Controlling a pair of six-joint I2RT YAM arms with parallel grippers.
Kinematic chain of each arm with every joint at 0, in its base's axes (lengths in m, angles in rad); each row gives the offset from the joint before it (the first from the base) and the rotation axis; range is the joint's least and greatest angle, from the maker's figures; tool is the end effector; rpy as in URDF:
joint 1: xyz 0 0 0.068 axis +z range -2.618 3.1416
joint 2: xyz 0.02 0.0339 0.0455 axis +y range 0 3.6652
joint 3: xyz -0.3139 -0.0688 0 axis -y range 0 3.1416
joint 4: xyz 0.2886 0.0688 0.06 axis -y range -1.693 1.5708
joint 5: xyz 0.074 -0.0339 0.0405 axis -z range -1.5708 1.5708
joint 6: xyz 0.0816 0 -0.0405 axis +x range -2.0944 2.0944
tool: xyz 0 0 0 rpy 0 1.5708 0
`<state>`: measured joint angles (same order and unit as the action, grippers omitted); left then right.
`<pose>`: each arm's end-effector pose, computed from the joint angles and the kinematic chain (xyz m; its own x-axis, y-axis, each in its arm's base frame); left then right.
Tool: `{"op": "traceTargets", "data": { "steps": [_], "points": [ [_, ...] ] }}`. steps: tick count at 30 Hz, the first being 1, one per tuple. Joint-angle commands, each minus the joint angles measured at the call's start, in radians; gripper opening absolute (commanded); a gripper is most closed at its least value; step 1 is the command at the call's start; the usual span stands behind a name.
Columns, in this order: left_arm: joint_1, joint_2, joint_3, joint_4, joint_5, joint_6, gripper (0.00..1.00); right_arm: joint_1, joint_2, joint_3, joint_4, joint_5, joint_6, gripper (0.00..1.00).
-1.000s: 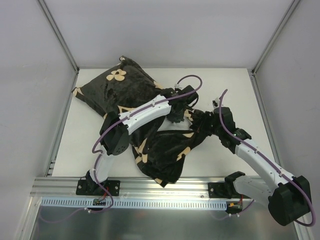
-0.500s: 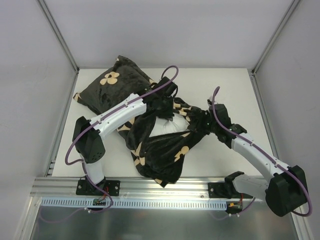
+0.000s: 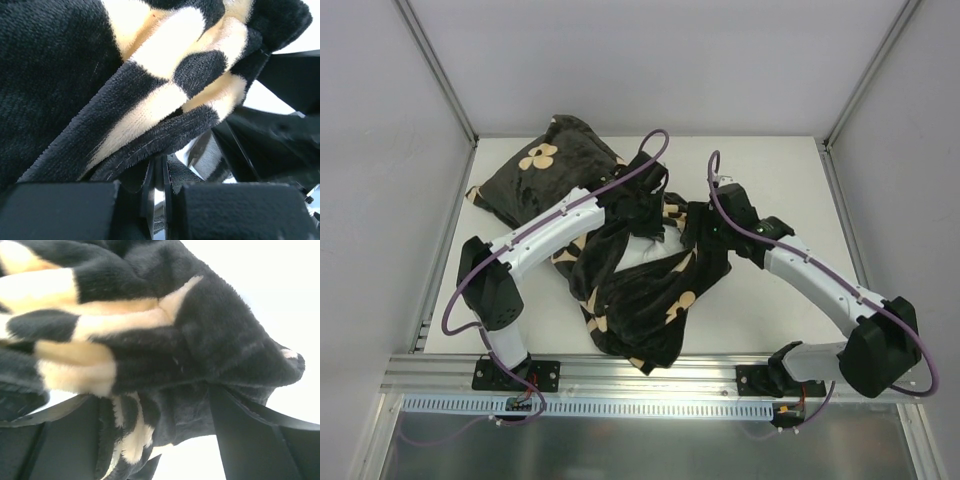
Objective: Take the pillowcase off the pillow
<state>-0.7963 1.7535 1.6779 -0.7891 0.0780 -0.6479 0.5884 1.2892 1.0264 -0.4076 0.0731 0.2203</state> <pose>0.3243 -0.3405 0.3420 -0.8757 0.0347 -0.4816 0.2752 0.8554 -0.4389 0.2935 0.1886 0.3015 -0.6149 -0.1483 -0.7745 -0.3808 0.9159 0.1269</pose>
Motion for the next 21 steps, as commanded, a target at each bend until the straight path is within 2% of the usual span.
{"op": "traceTargets", "data": {
  "steps": [1,3,4,7,8,9,16,21],
  "points": [
    [0.008,-0.08,-0.003,0.002,0.065,-0.021,0.0,-0.001,0.038,0.054,-0.046,0.117,-0.029,0.74],
    [0.006,-0.098,-0.009,0.002,0.074,-0.021,0.0,-0.034,0.065,0.064,-0.048,0.136,-0.026,0.59],
    [0.008,-0.109,-0.017,0.002,0.078,-0.015,0.0,-0.054,0.08,0.061,-0.046,0.134,-0.024,0.47],
    [0.008,-0.153,-0.032,0.002,0.098,0.002,0.0,-0.162,0.096,0.044,-0.033,0.082,-0.006,0.23],
    [0.008,-0.166,-0.04,0.002,0.112,0.008,0.0,-0.186,0.107,0.029,-0.016,0.05,-0.004,0.08],
    [0.008,-0.192,-0.044,0.004,0.118,0.011,0.0,-0.223,0.116,0.024,-0.008,0.034,-0.004,0.01],
    [0.032,-0.295,-0.076,0.011,0.158,0.016,0.0,-0.291,0.202,0.032,0.033,-0.038,-0.016,0.01],
    [0.092,-0.419,-0.145,0.024,0.198,0.011,0.0,-0.337,0.237,0.044,0.053,-0.119,-0.019,0.01]
  ]
}}
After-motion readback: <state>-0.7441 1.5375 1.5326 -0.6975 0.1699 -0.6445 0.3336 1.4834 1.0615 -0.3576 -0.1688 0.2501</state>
